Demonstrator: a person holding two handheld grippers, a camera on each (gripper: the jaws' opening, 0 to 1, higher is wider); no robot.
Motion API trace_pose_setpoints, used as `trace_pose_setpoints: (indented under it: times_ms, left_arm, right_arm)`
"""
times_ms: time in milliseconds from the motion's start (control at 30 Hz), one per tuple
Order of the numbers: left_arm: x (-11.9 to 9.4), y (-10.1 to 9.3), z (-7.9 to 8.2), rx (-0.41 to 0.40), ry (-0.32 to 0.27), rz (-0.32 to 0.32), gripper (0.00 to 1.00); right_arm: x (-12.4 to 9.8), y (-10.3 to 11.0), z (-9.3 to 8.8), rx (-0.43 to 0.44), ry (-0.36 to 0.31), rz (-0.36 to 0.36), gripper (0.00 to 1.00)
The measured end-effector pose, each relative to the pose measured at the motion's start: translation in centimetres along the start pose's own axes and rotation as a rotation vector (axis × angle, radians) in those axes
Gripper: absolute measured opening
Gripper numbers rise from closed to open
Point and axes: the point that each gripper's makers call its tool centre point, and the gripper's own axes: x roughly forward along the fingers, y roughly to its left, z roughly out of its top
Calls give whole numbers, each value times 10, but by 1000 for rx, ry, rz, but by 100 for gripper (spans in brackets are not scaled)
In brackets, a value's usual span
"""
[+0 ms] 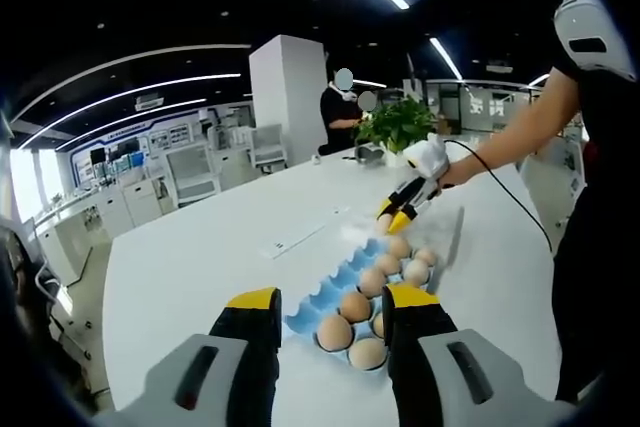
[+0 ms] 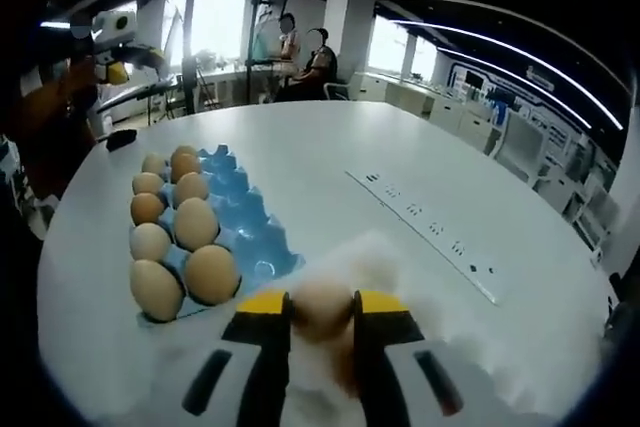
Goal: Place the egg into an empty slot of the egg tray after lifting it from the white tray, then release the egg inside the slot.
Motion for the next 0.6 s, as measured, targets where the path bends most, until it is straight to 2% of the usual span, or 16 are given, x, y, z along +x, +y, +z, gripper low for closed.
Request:
trace_pose_setpoints:
  times_ms: [67, 100, 167, 600]
  left_arm:
    - [0, 0, 0, 2, -1, 0, 41]
    - [0, 0, 1, 2, -2, -1, 41]
    - [0, 0, 1, 3, -2, -1, 41]
    - [1, -1, 0, 2, -3, -6, 40]
  right_arm:
    - [-3, 1, 5, 1, -11, 1, 23]
    - [-4, 1, 7, -28, -7, -7, 23]
    - [-6, 5, 11, -14, -21, 12, 23]
    - [-9, 5, 20, -26, -39, 4, 23]
